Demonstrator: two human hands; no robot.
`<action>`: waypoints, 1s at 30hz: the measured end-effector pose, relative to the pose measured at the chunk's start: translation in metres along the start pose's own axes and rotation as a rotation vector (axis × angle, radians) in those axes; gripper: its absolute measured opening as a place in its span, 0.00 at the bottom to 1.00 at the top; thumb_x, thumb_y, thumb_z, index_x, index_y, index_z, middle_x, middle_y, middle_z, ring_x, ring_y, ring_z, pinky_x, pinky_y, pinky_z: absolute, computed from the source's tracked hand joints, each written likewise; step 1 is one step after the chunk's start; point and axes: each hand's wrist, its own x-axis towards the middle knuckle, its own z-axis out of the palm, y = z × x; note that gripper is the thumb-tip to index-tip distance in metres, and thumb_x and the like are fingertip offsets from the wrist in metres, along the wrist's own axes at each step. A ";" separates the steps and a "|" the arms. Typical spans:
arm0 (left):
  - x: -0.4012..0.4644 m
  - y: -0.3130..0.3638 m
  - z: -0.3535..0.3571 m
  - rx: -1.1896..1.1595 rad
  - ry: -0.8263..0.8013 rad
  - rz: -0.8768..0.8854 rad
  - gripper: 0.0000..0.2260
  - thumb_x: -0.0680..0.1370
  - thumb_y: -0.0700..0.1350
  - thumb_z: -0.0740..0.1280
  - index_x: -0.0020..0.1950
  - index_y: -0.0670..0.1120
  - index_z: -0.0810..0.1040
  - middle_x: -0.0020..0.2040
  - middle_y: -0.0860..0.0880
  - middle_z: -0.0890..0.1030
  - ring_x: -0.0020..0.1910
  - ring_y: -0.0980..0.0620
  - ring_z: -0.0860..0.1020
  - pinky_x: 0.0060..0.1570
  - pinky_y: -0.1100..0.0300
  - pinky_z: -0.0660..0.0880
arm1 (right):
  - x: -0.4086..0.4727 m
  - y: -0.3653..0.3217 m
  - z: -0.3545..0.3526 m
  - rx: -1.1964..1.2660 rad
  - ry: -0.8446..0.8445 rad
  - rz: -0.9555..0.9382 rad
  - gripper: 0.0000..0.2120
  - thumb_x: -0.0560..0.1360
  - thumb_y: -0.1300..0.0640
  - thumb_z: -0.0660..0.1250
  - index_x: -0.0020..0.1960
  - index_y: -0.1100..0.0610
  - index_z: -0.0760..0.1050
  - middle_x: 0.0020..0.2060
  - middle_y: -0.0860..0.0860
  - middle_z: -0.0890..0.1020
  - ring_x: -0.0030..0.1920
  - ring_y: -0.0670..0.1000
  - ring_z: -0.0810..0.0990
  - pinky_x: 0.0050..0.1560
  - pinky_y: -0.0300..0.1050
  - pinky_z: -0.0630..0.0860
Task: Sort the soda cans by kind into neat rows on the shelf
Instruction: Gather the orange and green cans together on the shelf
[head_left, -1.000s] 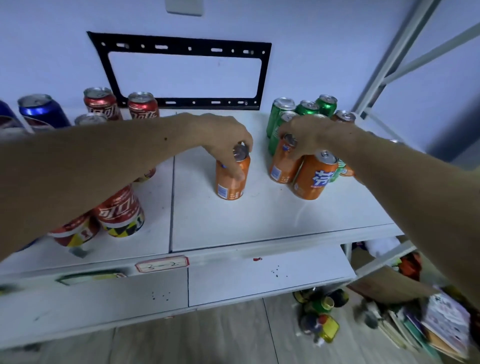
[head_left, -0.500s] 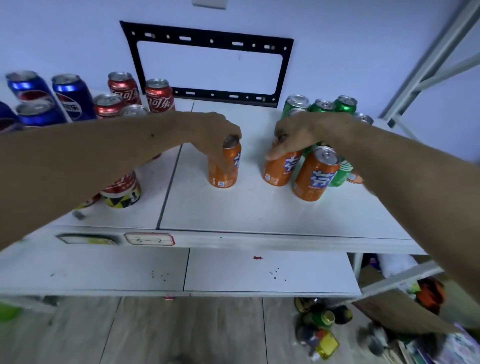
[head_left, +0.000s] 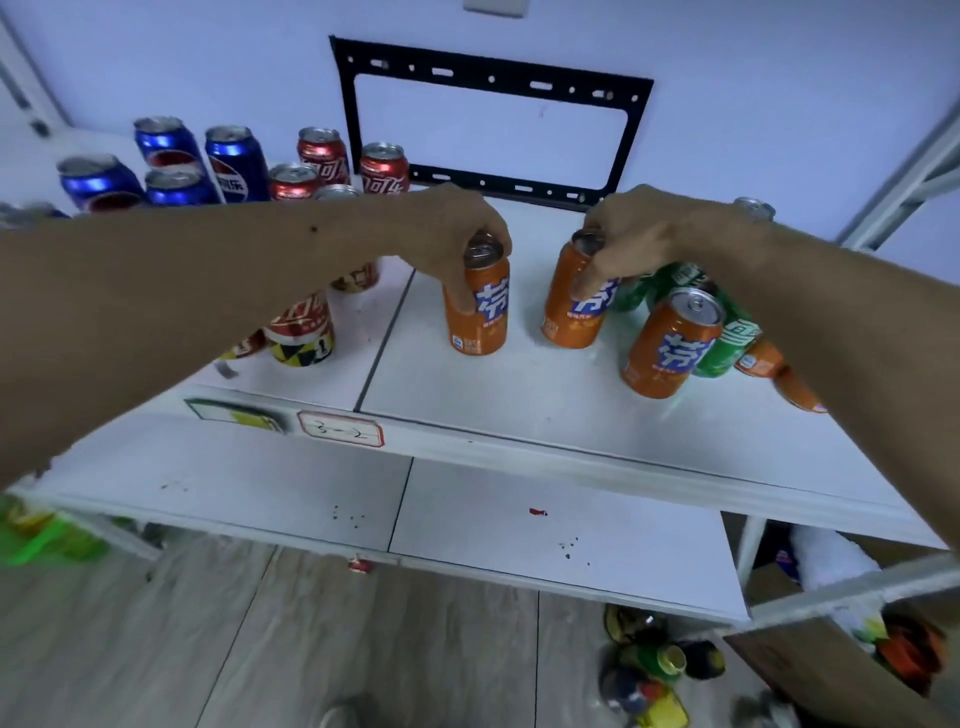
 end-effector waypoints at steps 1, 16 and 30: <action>-0.007 -0.002 -0.004 -0.020 0.015 -0.024 0.32 0.59 0.58 0.79 0.61 0.56 0.76 0.55 0.56 0.80 0.50 0.55 0.78 0.49 0.58 0.76 | -0.003 -0.007 -0.008 0.006 0.001 -0.009 0.28 0.62 0.39 0.75 0.55 0.56 0.76 0.43 0.50 0.81 0.38 0.50 0.80 0.30 0.40 0.70; -0.182 -0.052 -0.093 -0.072 0.242 -0.257 0.32 0.62 0.52 0.79 0.65 0.47 0.75 0.60 0.50 0.79 0.55 0.49 0.78 0.53 0.55 0.76 | -0.051 -0.176 -0.127 -0.059 0.130 -0.242 0.22 0.65 0.45 0.75 0.52 0.57 0.78 0.34 0.50 0.82 0.33 0.49 0.82 0.29 0.39 0.72; -0.370 -0.200 -0.098 -0.038 0.260 -0.374 0.33 0.64 0.49 0.79 0.67 0.47 0.73 0.62 0.49 0.77 0.53 0.52 0.75 0.52 0.55 0.76 | -0.049 -0.410 -0.131 0.005 0.143 -0.336 0.24 0.66 0.43 0.75 0.55 0.57 0.77 0.36 0.48 0.81 0.34 0.48 0.81 0.29 0.39 0.70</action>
